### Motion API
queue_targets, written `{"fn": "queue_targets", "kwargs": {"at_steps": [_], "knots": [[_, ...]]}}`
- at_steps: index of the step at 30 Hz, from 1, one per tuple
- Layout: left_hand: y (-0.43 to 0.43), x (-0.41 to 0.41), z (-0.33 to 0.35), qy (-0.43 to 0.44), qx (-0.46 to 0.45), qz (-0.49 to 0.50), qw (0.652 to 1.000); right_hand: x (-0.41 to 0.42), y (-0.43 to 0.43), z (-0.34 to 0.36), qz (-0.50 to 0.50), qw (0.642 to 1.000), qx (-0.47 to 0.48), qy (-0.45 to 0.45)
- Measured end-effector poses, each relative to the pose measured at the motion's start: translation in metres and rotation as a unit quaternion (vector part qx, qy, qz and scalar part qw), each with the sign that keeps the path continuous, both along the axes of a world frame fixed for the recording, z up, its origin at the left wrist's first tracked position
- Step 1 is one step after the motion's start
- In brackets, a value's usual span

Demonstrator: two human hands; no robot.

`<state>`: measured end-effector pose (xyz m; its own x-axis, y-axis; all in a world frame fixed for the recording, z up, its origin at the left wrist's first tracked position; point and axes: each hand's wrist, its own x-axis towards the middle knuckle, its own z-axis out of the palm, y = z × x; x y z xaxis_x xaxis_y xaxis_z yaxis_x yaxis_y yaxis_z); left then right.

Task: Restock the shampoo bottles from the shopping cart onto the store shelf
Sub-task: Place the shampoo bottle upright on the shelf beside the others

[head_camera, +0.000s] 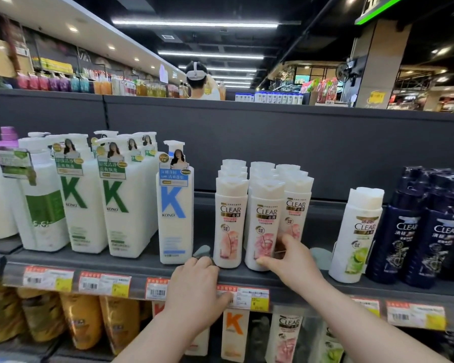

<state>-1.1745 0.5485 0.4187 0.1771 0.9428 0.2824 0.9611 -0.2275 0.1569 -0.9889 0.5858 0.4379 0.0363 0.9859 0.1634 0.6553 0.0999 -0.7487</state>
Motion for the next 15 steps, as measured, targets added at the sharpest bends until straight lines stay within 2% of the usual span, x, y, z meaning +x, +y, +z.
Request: {"fn": "queue_targets", "kwargs": {"at_steps": [15], "knots": [[0.0003,-0.0007,0.0037,0.016,-0.034,0.009,0.999,-0.0042,-0.0003,0.0038,-0.014,1.0,-0.016,-0.002]]}}
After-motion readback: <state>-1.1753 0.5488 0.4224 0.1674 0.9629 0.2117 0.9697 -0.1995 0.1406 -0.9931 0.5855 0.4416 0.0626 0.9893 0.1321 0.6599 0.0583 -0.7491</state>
